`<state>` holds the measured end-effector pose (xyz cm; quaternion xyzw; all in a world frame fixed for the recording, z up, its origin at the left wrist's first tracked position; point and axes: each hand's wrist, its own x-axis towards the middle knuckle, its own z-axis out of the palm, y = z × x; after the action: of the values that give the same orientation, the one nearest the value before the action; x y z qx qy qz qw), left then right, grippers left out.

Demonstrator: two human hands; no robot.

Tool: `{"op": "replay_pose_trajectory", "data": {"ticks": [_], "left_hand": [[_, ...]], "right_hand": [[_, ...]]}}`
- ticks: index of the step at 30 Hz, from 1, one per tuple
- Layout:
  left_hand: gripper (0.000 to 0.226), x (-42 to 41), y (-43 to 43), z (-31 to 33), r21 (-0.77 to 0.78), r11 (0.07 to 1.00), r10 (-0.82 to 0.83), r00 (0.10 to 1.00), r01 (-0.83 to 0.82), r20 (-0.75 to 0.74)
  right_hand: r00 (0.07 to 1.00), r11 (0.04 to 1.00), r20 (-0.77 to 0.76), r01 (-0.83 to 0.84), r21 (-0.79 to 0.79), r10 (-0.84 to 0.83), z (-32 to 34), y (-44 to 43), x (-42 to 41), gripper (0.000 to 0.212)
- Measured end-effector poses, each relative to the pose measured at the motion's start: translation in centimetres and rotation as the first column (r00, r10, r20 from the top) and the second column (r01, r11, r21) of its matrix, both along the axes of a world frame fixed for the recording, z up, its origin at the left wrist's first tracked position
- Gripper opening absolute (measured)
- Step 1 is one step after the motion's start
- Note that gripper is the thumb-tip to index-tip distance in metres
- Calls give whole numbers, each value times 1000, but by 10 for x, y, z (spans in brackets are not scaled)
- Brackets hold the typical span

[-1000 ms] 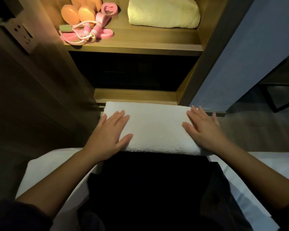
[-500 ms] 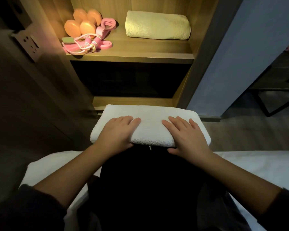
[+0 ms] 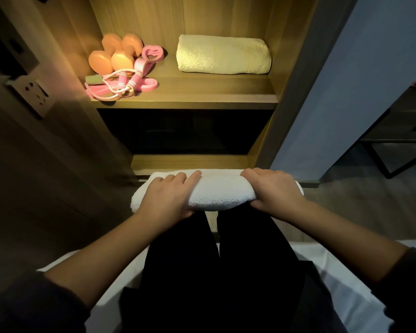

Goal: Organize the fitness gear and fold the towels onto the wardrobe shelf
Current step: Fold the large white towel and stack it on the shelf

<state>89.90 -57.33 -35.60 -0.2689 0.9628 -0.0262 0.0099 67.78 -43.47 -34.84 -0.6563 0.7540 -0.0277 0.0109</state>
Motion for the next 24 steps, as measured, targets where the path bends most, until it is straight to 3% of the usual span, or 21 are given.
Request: {"op": "replay_pose_trajectory", "data": {"ticks": [6, 14, 24], "left_hand": [[56, -24, -39, 16, -45, 999, 10, 999, -13, -49], [52, -104, -126, 65, -151, 988, 22, 997, -33, -74], [51, -216, -278, 116, -166, 985, 26, 988, -51, -152]], "right_hand": [[995, 999, 91, -34, 35, 30, 10, -44, -37, 43], [1000, 999, 10, 4, -47, -4, 49, -130, -110, 40], [988, 977, -75, 123, -174, -137, 105, -268, -207, 35]]}}
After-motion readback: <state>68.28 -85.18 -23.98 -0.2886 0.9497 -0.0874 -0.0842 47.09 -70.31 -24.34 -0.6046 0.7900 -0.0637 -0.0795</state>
